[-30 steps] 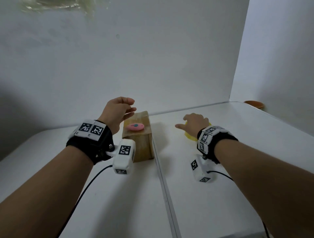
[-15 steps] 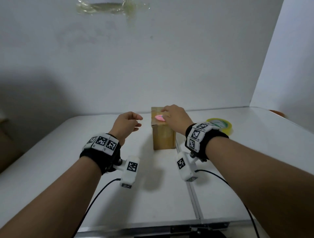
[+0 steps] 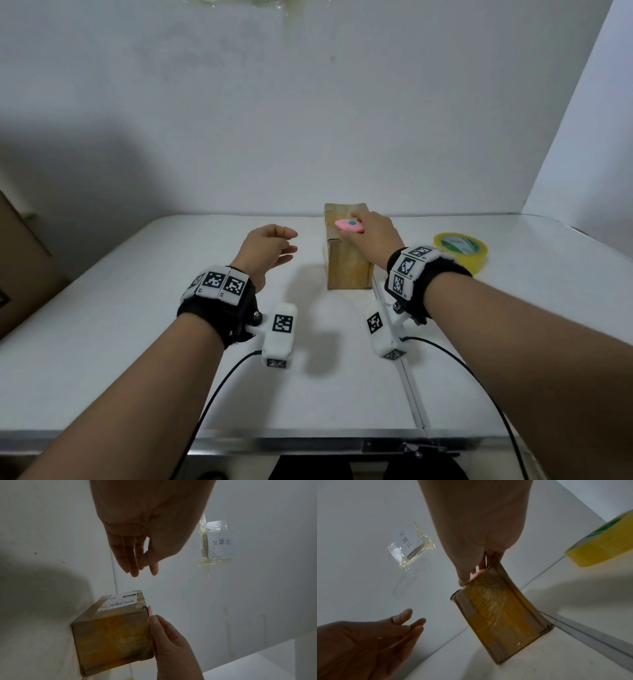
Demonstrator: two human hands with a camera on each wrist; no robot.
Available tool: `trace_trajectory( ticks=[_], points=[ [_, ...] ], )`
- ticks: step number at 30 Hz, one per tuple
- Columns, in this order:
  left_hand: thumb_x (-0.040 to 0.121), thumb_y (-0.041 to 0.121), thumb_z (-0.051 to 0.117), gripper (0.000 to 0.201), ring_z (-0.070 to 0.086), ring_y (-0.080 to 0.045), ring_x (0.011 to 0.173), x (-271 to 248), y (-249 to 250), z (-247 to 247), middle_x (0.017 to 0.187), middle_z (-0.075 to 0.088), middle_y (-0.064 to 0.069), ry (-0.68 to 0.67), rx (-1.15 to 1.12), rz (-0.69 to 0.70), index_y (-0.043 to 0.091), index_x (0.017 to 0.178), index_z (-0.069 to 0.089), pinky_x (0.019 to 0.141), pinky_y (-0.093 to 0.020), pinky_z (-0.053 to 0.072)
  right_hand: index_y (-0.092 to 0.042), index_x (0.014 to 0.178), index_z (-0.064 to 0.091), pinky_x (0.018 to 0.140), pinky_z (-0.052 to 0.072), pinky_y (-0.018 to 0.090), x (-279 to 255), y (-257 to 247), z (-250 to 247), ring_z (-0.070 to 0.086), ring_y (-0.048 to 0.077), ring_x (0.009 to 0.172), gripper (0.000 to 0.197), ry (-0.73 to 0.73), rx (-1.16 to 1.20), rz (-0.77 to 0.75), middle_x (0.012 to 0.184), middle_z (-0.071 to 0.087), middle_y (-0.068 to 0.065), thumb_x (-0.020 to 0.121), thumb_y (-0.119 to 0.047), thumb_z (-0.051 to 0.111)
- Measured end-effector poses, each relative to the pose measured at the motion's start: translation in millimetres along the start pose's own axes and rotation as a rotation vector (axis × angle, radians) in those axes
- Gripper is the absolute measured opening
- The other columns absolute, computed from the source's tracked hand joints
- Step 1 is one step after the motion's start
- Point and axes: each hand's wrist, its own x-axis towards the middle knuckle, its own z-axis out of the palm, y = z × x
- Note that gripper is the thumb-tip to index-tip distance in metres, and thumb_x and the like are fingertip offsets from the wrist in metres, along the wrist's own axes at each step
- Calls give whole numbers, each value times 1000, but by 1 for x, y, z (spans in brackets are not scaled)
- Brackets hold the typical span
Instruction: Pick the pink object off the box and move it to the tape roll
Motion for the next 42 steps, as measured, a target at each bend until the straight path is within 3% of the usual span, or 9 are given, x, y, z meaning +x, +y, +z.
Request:
trace_trajectory(
  ticks=[3,8,15,23,27,30,33,38,42],
  points=[
    [91,-8,39,30,62,-17,83,-2,-4,1,91,60,-1,9,21,-1,13,83,61,82,-28,54,-8,123,64,95,46,34,0,-2,2,58,27,114,43,24,33,-8,122,62,13,90,-34,58],
    [89,-9,39,31,61,-18,83,-4,-1,9,90,60,-1,12,71,31,12,83,61,88,-33,53,-7,67,54,66,37,32,-1,0,5,51,27,78,22,49,73,-35,79,52,8,82,-22,57],
    [84,-5,39,32,65,-13,84,-7,14,35,110,62,3,59,228,172,18,86,62,92,-37,50,-17,119,66,88,43,29,-8,18,-12,59,23,103,33,68,113,-69,111,59,11,90,-29,56],
    [83,-2,40,32,65,-16,91,-17,34,78,112,63,-1,-9,402,369,20,82,62,63,-21,42,-7,113,65,94,48,39,-19,65,-42,63,28,104,35,252,198,115,111,68,13,94,-33,52],
    [86,-3,40,34,65,-16,89,-19,40,106,109,61,-1,-117,483,481,21,80,63,67,-19,44,0,105,65,78,40,26,-26,114,-64,63,35,108,30,253,166,300,114,69,19,96,-20,45],
    [88,-2,40,31,65,-9,85,-14,40,130,115,61,-5,-162,521,489,13,86,67,71,-21,48,4,109,66,89,50,36,-34,146,-78,63,40,106,35,273,138,378,110,69,24,97,-18,42],
    [88,-2,40,32,60,-3,75,-5,39,159,110,63,-5,-205,532,448,12,90,69,50,-8,42,3,105,68,89,51,41,-33,169,-85,65,40,101,37,309,105,403,106,71,26,96,-22,42],
    [86,-3,45,35,66,-12,84,21,29,208,104,66,-1,-301,369,288,24,74,65,85,-35,55,-3,108,64,81,45,30,-17,192,-99,62,29,99,34,351,179,376,109,67,15,89,-31,61],
    [86,-6,46,34,63,-17,84,42,24,233,100,65,-3,-372,308,220,20,74,64,77,-27,51,-6,101,62,75,47,34,8,204,-105,61,29,92,37,271,90,356,100,64,11,81,-36,69]
  ],
)
